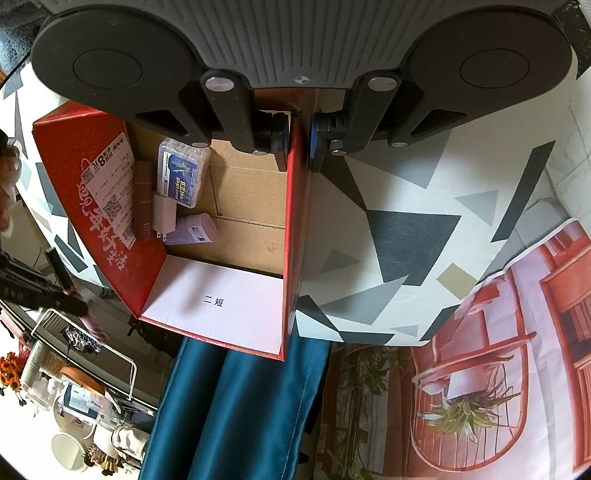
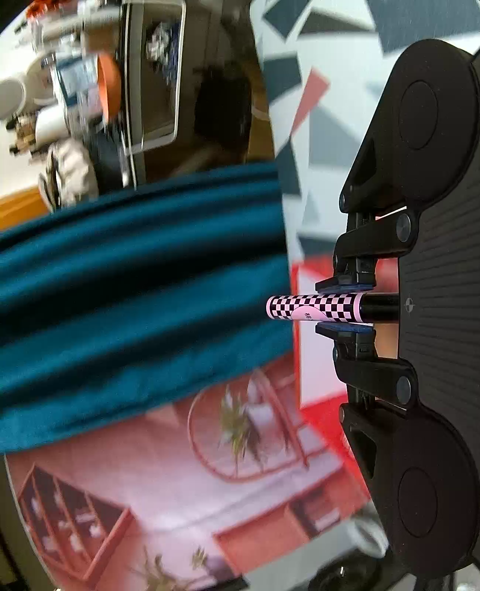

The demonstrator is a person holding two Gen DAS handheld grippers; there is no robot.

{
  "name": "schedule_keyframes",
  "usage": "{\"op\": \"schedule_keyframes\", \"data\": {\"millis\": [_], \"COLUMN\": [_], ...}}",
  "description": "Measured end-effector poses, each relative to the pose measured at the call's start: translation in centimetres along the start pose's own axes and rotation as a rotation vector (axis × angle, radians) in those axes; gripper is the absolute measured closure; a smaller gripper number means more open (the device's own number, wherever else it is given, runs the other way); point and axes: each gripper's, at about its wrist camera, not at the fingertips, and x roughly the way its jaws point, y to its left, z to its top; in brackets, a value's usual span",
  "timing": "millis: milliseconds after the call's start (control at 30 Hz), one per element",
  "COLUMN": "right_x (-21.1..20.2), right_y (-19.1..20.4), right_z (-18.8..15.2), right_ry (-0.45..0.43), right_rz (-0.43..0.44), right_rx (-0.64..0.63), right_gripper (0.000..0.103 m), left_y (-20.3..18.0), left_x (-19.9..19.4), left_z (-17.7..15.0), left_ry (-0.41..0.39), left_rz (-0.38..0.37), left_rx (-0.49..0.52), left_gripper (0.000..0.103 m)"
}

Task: Organize rigid objects
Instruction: 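Carry the pink checkered marker into the red shoebox and release it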

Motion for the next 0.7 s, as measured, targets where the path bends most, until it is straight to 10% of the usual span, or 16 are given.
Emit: {"op": "schedule_keyframes", "data": {"millis": [700], "right_x": [2.6], "right_y": [3.8], "right_z": [-3.6], "right_ry": [0.181], "right_rz": [0.004], "right_rx": [-0.135], "right_gripper": [0.085], "left_y": [0.2], "left_x": [0.0], "left_z": [-0.1], "left_ry": [-0.001], "left_rz": [-0.002], "left_rx": [0.000], "left_gripper": [0.092]}}
